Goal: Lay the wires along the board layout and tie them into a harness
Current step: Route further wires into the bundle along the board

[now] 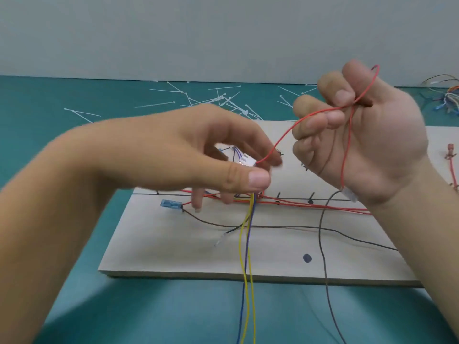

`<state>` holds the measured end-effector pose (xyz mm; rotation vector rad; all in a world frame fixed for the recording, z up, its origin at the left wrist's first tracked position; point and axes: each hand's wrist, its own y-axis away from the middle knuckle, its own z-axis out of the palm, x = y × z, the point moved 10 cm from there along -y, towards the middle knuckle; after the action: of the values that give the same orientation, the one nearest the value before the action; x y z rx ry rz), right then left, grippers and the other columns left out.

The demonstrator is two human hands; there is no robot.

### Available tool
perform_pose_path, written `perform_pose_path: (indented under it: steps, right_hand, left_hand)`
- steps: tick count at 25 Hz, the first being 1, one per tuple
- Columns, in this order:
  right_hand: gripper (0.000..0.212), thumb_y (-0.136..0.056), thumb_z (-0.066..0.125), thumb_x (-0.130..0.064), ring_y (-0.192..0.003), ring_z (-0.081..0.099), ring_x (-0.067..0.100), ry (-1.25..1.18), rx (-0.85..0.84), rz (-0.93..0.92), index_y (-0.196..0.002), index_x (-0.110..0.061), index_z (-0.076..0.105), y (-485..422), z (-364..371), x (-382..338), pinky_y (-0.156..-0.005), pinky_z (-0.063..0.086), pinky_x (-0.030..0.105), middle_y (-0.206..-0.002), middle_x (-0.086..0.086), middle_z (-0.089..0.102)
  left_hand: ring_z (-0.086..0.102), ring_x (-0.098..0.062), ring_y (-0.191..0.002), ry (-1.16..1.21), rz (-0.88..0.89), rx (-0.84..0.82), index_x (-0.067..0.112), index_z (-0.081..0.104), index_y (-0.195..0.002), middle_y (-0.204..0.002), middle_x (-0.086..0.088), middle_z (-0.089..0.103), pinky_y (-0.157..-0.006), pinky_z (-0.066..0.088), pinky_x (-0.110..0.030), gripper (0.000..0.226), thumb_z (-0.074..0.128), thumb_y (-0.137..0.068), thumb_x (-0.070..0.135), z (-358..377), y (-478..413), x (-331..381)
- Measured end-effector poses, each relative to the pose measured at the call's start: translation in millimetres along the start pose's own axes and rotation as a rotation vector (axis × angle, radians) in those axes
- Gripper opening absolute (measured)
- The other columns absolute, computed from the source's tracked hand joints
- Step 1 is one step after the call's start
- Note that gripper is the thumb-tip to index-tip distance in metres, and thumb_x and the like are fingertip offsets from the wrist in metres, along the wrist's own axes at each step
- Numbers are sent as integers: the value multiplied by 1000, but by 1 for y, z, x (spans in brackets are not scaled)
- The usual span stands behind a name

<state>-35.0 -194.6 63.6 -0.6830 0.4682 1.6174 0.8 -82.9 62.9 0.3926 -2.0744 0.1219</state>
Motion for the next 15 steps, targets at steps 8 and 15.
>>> perform_pose_path:
  steps: [8,15]
  right_hand:
    - [26,-106,42,-21,-42,31,6,300,576,-72,-86,-12,56,10,-57,-7,-30,23,16,-64,-1,43]
    - [14,-94,62,-14,-43,29,16,810,448,-235,-107,-15,67,8,-22,-20,-44,20,20,-81,4,63]
  left_hand:
    - [67,-19,-61,83,24,196,12,82,-93,-74,-11,72,-61,56,-26,26,87,-74,28,-53,-4,-38]
    - [75,-31,-64,59,-57,241,9,80,-90,-83,-19,76,-66,63,-34,49,97,-60,44,-82,23,-65]
